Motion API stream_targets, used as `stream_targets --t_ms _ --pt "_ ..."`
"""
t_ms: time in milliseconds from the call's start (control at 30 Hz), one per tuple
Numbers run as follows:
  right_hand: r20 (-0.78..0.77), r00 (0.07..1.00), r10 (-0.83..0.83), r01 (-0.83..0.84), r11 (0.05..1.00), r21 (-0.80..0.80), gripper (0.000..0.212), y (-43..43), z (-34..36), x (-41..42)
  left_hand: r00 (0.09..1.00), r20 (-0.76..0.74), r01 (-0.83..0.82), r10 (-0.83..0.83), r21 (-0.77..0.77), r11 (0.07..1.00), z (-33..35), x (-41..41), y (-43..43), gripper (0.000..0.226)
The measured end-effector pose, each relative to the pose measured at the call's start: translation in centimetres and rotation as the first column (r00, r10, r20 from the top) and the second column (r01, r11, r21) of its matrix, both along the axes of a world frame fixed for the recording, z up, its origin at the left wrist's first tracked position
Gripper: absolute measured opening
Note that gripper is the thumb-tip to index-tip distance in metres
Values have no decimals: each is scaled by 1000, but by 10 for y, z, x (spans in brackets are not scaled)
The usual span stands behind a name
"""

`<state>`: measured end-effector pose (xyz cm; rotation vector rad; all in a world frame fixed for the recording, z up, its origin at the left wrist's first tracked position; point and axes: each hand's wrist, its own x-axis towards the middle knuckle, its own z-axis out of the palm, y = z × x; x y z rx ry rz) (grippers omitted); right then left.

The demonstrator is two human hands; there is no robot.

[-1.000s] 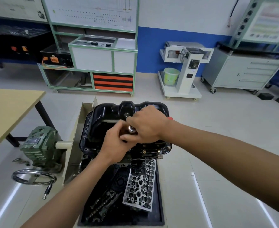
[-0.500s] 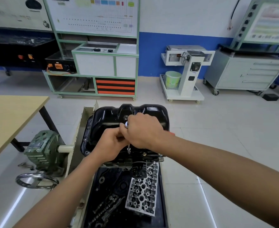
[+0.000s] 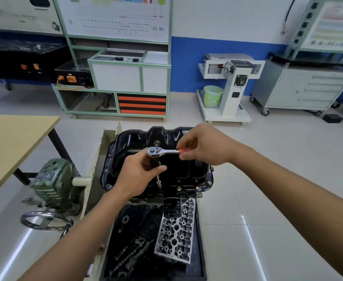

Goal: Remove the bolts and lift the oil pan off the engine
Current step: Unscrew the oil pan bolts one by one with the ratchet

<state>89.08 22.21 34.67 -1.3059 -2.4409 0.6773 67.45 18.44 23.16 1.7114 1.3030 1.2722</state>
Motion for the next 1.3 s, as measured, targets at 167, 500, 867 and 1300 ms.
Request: stream_targets --t_ms 167,500,867,1300 --pt "185 983 8 -71 939 336 22 24 -4 -16 986 -31 162 -166 -96 982 16 0 -1 30" --pt "160 987 -14 -68 864 499 23 14 -21 -11 977 -4 211 -213 -138 968 22 -6 -2 28" --pt "-37 996 -82 81 997 -14 21 -81 -29 -5 999 -32 -27 29 63 998 12 17 -7 39" --pt "-286 853 -437 464 885 29 32 -38 -40 28 998 20 -59 60 -34 998 8 20 -14 19"
